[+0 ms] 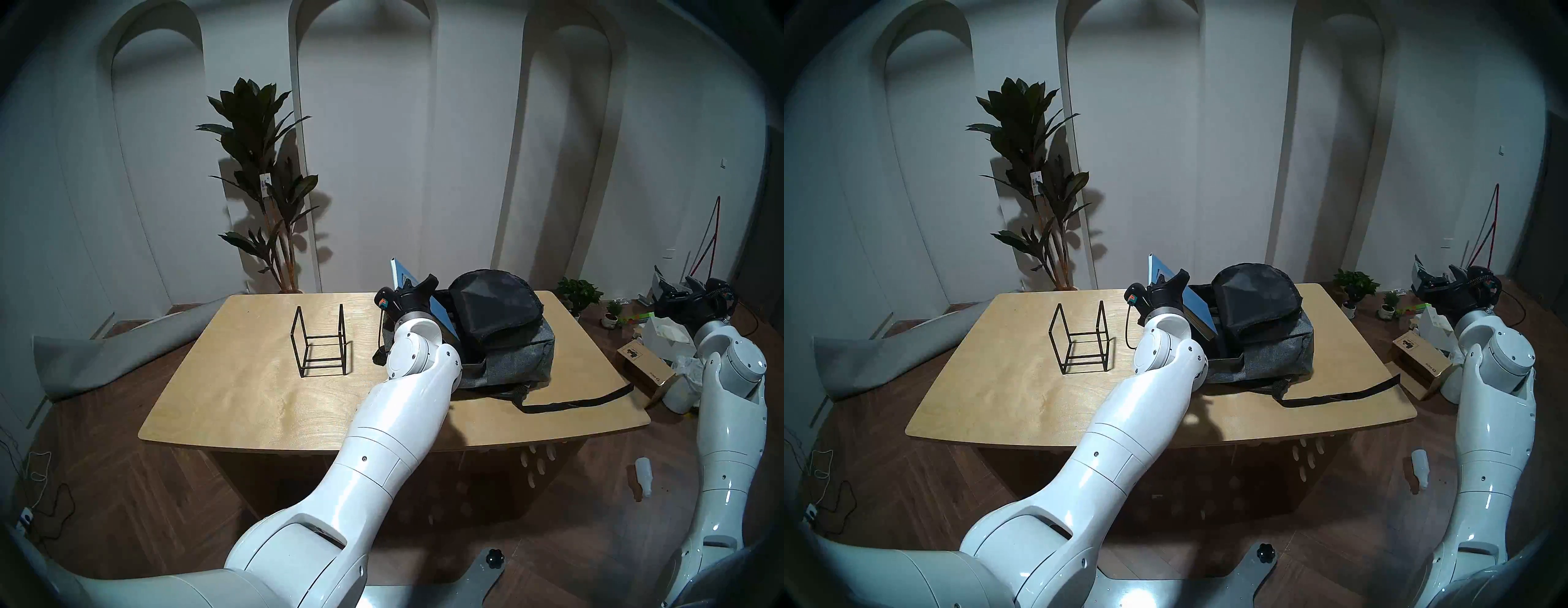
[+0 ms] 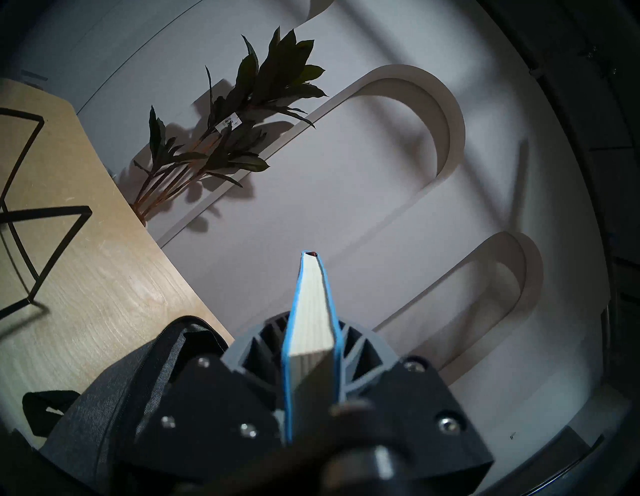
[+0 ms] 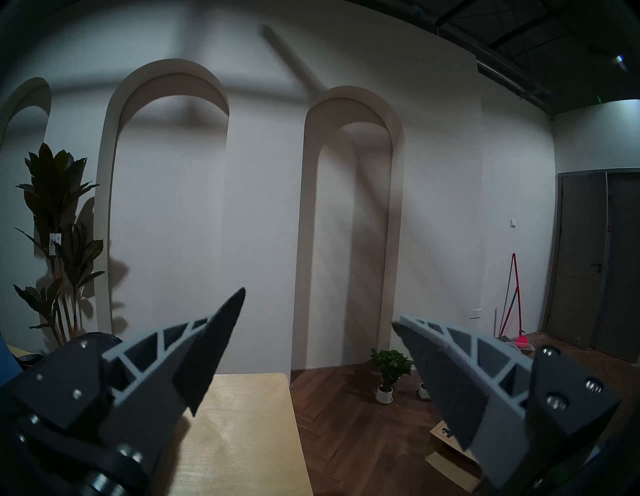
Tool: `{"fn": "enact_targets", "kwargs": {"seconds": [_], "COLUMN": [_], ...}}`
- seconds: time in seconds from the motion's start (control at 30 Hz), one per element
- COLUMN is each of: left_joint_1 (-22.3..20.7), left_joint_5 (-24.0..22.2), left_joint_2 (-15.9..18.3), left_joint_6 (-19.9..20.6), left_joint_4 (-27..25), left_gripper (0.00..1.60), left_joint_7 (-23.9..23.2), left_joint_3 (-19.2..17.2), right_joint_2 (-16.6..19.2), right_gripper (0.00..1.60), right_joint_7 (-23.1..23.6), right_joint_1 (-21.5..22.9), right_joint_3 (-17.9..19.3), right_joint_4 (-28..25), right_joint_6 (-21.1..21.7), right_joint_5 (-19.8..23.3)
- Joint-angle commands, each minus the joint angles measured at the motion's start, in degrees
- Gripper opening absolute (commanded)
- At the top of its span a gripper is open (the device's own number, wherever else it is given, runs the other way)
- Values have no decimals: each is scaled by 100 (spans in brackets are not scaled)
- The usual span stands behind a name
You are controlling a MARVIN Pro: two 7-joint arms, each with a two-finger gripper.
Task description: Put the book into the bag and close the bag
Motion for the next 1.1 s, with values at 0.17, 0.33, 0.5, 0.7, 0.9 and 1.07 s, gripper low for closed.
{"fn": "enact_targets", "kwargs": {"seconds": [0.17,0.33,0.5,0.7,0.9,1.07], "left_joint_1": [-339,-405,-472,-538,-610,-686], "left_joint_5": [-229,-259,-394,-567,-780,-939], "left_joint_2": [-132,-188,-242,-323,-384,-448], "left_joint_6": [-162,-202,-196,-170,-118,-78], "left_joint_4": [122,318,503,682,815,991], "left_gripper": [0,0,0,0,0,0], "left_joint_7": [-128,-161,-225,-295,-362,-388], "left_joint_3": [221,205,192,192,252,294], "right_joint_2": [69,50,41,46,61,67], "right_gripper": [160,160,160,160,160,160], "right_joint_7": [22,44,48,46,44,47], "right_joint_1": [46,62,61,67,82,105], "right_joint_3": [112,138,150,158,168,162], "right_joint_4": [-178,-194,-211,-210,-200,-188], "right_joint_6": [-66,-60,-63,-83,-108,-144], "right_joint_5": [-24,-30,-49,-70,-90,-101]}}
